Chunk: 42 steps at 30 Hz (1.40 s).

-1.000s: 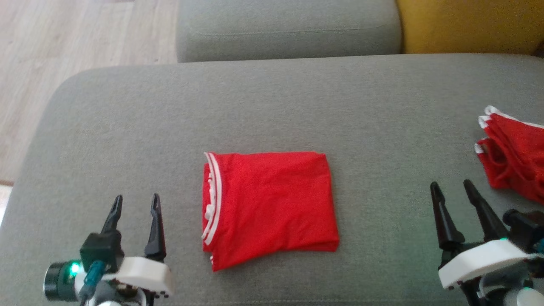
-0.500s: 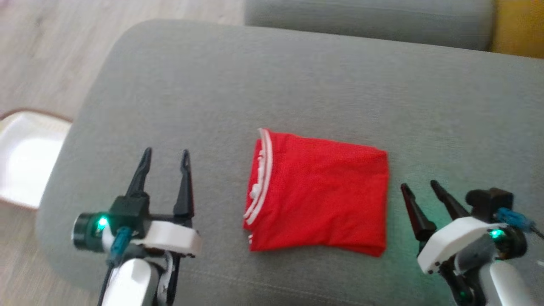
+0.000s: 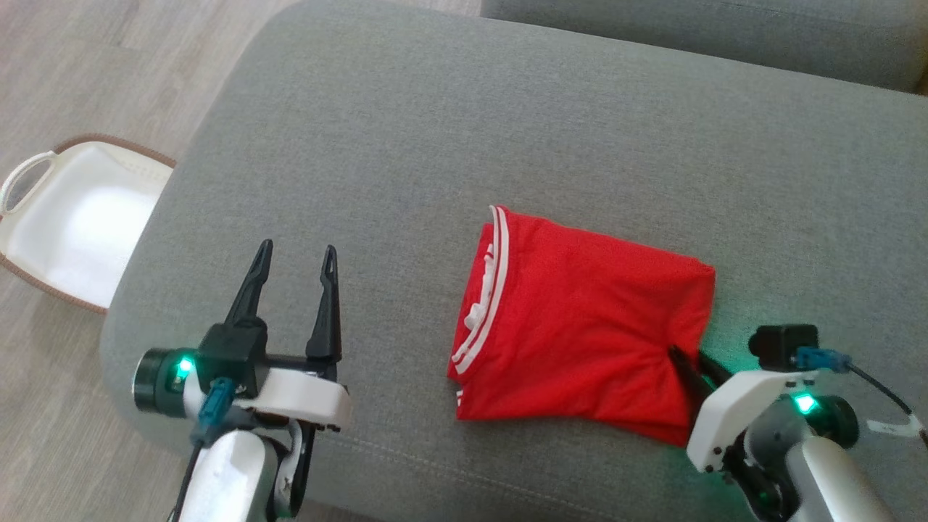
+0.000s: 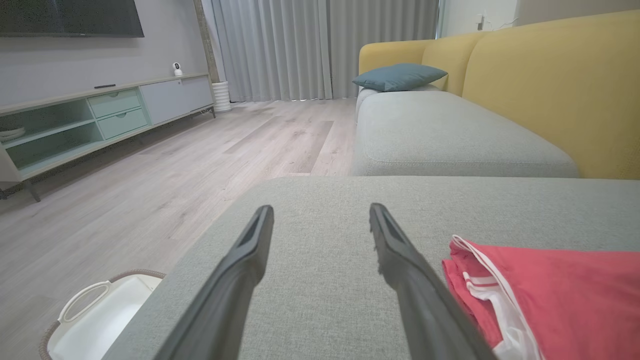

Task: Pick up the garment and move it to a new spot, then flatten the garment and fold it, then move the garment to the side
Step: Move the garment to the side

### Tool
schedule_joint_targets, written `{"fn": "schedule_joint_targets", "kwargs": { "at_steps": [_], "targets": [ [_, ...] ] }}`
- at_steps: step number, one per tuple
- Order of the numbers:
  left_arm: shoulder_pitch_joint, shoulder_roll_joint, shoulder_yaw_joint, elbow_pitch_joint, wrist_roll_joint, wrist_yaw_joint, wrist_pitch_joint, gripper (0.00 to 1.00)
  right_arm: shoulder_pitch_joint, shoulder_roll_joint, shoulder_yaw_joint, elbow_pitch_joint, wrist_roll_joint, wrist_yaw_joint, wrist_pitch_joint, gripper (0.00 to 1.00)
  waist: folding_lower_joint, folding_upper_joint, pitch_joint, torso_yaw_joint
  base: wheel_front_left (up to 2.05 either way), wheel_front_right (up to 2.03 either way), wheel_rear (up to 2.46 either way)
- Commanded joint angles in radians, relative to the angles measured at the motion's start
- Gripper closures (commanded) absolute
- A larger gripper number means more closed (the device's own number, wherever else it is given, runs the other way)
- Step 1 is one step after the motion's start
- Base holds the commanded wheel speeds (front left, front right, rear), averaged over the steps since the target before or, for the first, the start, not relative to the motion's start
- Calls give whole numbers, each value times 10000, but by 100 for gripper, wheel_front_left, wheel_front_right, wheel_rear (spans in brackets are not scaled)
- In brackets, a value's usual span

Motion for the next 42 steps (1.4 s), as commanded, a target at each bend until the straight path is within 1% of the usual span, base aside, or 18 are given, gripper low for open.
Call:
{"fn": "schedule_joint_targets", "kwargs": {
  "at_steps": [1, 5, 9, 13, 17, 22, 27, 30, 34, 39, 40, 42],
  "targets": [
    [-558, 51, 335, -410, 154, -38, -119, 0, -217, -45, 430, -154, 85, 65, 81, 100, 0, 0, 36, -114, 0, 0, 0],
    [-569, 57, 352, -465, 213, -40, -120, 0, -330, -211, 657, -424, 71, 65, -99, 100, 0, 0, 53, -332, 0, 0, 0],
    [-517, 122, 445, -580, 245, -38, -120, 0, -442, -469, 877, -970, -82, 65, -355, 100, 0, 0, 39, -934, 0, 0, 0],
    [-427, 162, 519, -744, 261, -21, -121, 0, -538, -790, 1012, -1567, -152, 65, -447, 100, 0, 0, 75, -1912, 0, 0, 0],
    [-438, 157, 508, -890, 278, -60, -121, 0, -681, -1097, 1005, -2074, -179, 65, -431, 100, 0, 0, 251, -3100, 0, 0, 0],
    [-675, 164, 365, -946, 368, -187, -121, 0, -984, -1365, 847, -2347, -70, 65, -458, 100, 0, 0, 546, -4363, 0, 0, 0],
    [-1004, 177, 186, -924, 464, -314, -121, 0, -1615, -1692, 658, -2342, -11, 65, -570, 100, 0, 0, 892, -5226, 0, 0, 0],
    [-1266, 141, 54, -926, 526, -378, -113, 0, -2193, -2000, 560, -2245, -71, 65, -596, 100, 0, 0, 1166, -5553, 0, 0, 0],
    [-1692, 112, -179, -925, 653, -517, -77, 0, -3009, -2652, 126, -1948, -176, 65, -708, 100, 0, 0, 1578, -5795, 0, 0, 0],
    [-2212, 116, -458, -902, 822, -711, -24, 0, -3758, -3503, -1152, -1572, -331, 65, -693, 100, 0, 0, 2091, -5929, 0, 0, 0],
    [-2397, 111, -568, -894, 887, -778, -5, 0, -3916, -3804, -1638, -1448, -355, 65, -661, 100, 0, 0, 2287, -5955, 0, 0, 0],
    [-2568, 111, -657, -878, 945, -832, 11, 0, -4031, -4039, -2032, -1385, -372, 65, -648, 100, 0, 0, 2478, -5972, 0, 0, 0]
  ]
}}
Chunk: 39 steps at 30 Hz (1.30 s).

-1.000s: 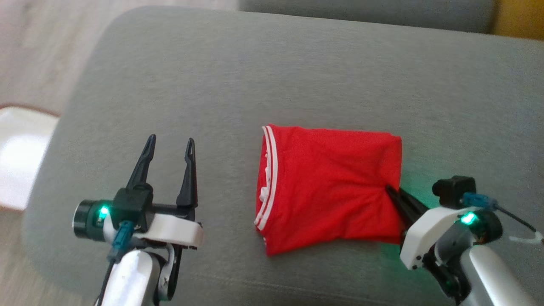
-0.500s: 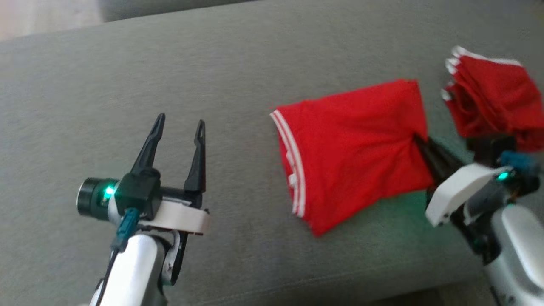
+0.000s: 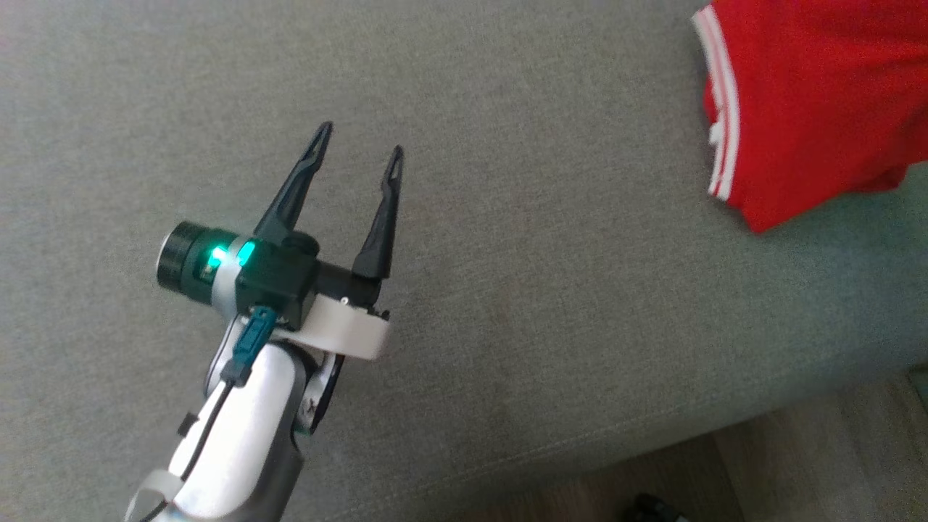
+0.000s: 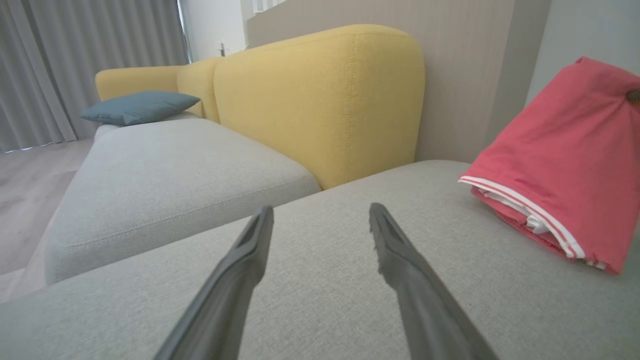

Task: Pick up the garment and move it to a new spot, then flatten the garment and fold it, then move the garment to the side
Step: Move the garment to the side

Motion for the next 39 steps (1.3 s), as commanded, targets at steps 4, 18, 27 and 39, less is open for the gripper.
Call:
{"fn": "schedule_joint_targets", "kwargs": {
  "at_steps": [4, 18, 27, 39],
  "targets": [
    [-560, 92, 170, -351, 158, -43, 22, 0, -320, -504, -419, -122, -111, 65, 20, 100, 0, 0, 462, -108, 0, 0, 0],
    [-1601, -25, -318, -366, 399, -298, 11, 0, -1016, -255, -758, 1557, -1026, 65, -280, 100, 0, 0, 1725, 204, 0, 0, 0],
    [-1871, -173, -656, -84, 379, -423, -73, 0, -1693, 406, -2012, 3399, -2980, 65, -1037, 0, 0, 0, 1892, 402, 0, 0, 0],
    [-1068, -104, -378, 270, -114, -88, -133, 0, -638, 1681, -1759, 2723, -2697, 65, -3711, 0, 0, 0, 479, 389, 0, 0, 0]
  ]
}}
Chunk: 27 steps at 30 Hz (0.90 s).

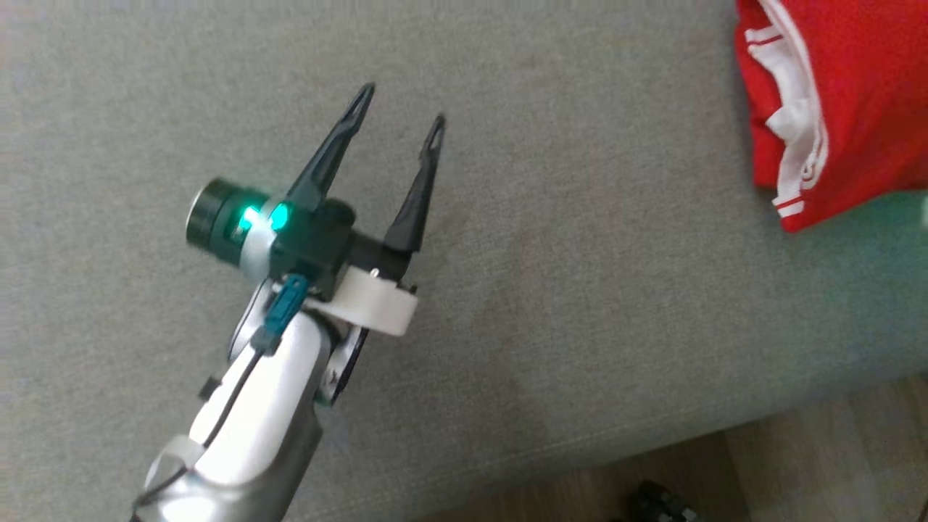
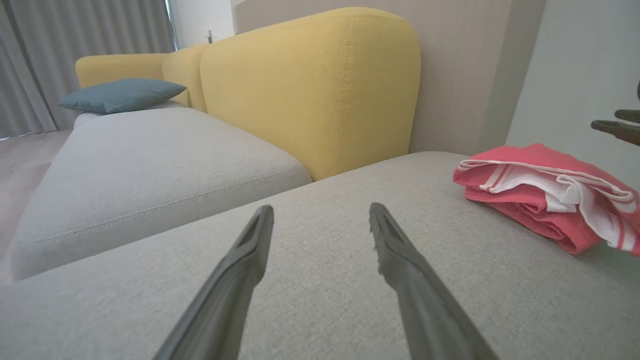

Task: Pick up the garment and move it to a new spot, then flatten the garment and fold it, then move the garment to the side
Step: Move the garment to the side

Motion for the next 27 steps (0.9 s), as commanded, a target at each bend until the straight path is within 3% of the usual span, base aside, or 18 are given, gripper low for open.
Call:
{"fn": "schedule_joint_targets", "kwargs": {
  "at_steps": [1, 9, 15, 27],
  "targets": [
    [236, 114, 413, -307, -114, 137, -48, 0, 659, 39, 270, -589, 192, 65, -271, 0, 0, -1, -549, 69, 0, 0, 0],
    [1460, 216, 964, -506, -584, 659, -51, 0, 2799, 1463, 1315, -3100, 793, 65, -351, 0, 0, -1, -1694, 624, 0, 0, 0],
    [2069, 257, 1395, -645, -858, 978, -52, 0, 3739, 2134, 2053, -4445, 1036, 65, 0, 0, 0, -1, -2110, 1204, 0, 0, 0],
    [3492, 783, 2458, -870, -1287, 1396, -52, 0, 5080, 2754, 2691, -5897, 1010, 65, 732, 0, 0, -1, -3079, 2038, 0, 0, 0]
  ]
}}
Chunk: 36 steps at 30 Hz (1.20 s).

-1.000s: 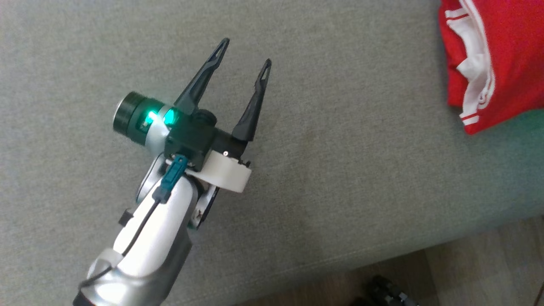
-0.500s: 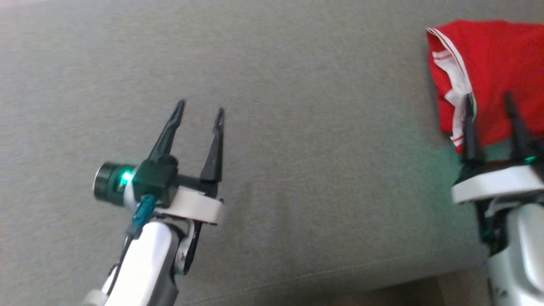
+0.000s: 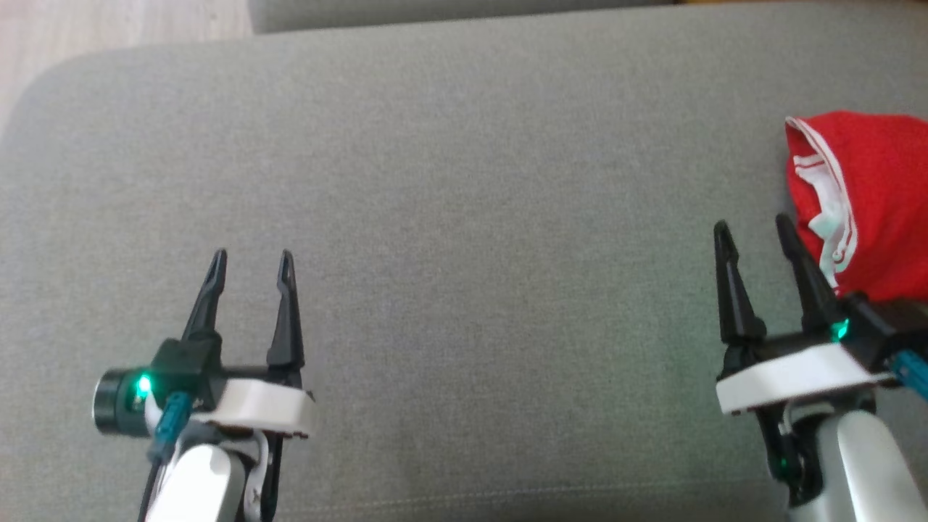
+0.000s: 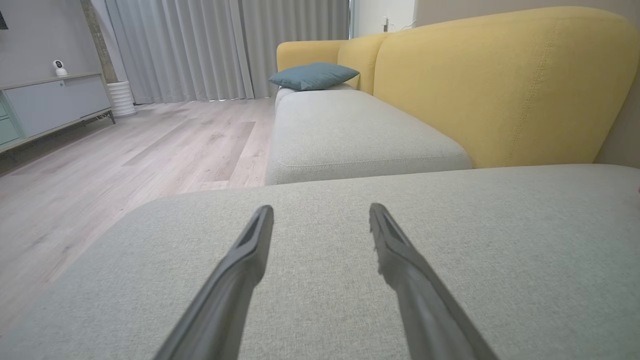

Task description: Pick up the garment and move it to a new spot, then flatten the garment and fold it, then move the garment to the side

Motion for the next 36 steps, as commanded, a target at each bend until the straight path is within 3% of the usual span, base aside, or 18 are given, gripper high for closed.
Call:
{"fn": "schedule_joint_targets", "kwargs": {
  "at_steps": [1, 16, 36],
  "targets": [
    [-167, 202, 419, -344, -88, 58, -52, 0, 97, 64, 149, -517, -64, 65, 61, 0, 0, -1, -280, 112, 0, 0, 0],
    [741, 396, 429, -109, -313, 86, -44, 0, 1470, 303, -156, -1334, -346, 65, 799, 0, 0, -1, -1190, 32, 0, 0, 0],
    [828, 547, 367, 7, -415, 175, -39, 0, 1653, 347, -210, -1600, -253, 65, 909, 0, 0, -1, -1205, 21, 0, 0, 0]
  ]
}}
